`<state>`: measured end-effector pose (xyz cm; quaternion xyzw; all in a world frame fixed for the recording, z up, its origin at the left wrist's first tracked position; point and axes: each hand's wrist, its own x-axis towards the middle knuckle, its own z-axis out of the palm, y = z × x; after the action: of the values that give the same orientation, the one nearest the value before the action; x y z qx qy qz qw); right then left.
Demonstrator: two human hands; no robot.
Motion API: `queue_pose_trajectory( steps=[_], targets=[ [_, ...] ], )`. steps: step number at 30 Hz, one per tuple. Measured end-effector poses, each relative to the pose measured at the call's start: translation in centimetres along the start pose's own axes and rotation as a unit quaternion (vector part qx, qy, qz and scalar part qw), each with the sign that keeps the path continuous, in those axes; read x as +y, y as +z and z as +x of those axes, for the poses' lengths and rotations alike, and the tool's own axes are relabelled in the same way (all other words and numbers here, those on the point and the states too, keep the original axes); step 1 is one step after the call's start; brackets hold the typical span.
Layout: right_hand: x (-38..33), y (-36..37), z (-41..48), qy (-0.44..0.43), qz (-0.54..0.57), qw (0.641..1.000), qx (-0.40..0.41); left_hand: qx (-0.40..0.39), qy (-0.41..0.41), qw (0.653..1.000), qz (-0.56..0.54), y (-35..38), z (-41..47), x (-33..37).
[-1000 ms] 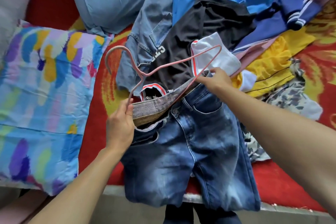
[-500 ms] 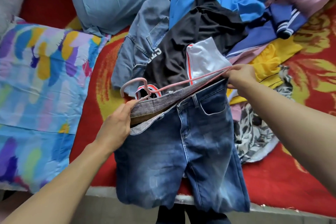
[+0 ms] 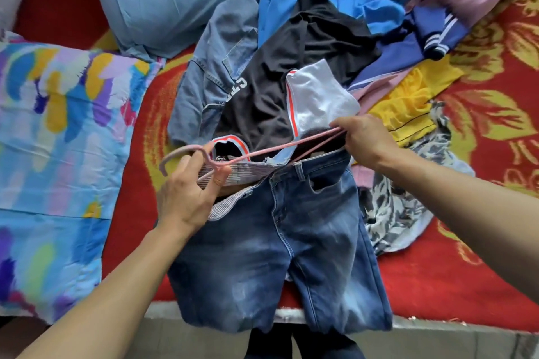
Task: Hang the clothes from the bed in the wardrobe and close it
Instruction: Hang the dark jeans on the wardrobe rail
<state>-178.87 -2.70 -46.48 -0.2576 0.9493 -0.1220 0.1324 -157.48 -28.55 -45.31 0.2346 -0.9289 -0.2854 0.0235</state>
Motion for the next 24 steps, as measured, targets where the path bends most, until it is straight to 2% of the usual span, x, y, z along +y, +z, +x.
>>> queue_pose_trajectory(
  steps=[2, 5, 7, 9, 12, 18, 21, 24],
  targets=[
    [1.4, -0.7, -0.1, 0.026, 0.023, 0.999, -0.021, -0.034, 0.062, 0.997, -0.013, 0.1, 0.7, -1.1],
    [3.1, -1.8, 0.6, 0.110, 0.057, 0.992, 0.019, -0.100, 0.059, 0.989, -0.087, 0.1, 1.7, -2.4],
    [2.2, -2.3, 1.1, 0.118, 0.057, 0.989, 0.071, -0.159, 0.065, 0.984, -0.044, 0.2, 2.3, -1.5],
    [-0.2, -2.6, 1.0, 0.080, 0.047, 0.991, 0.100, -0.196, 0.086, 0.976, 0.024, 0.7, 2.3, -0.7],
    [-3.2, -1.9, -0.6, 0.023, 0.082, 0.993, 0.086, -0.165, 0.078, 0.983, 0.019, 1.0, 2.1, -1.2],
    [-4.3, 1.1, -2.9, 0.013, 0.185, 0.981, 0.050, -0.073, 0.057, 0.995, 0.026, 1.3, 0.9, -0.9],
    [-4.7, 2.3, -3.8, -0.077, 0.139, 0.987, -0.033, -0.031, 0.047, 0.998, 0.018, 1.4, 1.0, -0.9],
    [-3.9, 2.9, -4.2, -0.127, 0.061, 0.989, -0.041, -0.033, 0.056, 0.998, 0.023, 1.5, 0.6, -1.1]
  ],
)
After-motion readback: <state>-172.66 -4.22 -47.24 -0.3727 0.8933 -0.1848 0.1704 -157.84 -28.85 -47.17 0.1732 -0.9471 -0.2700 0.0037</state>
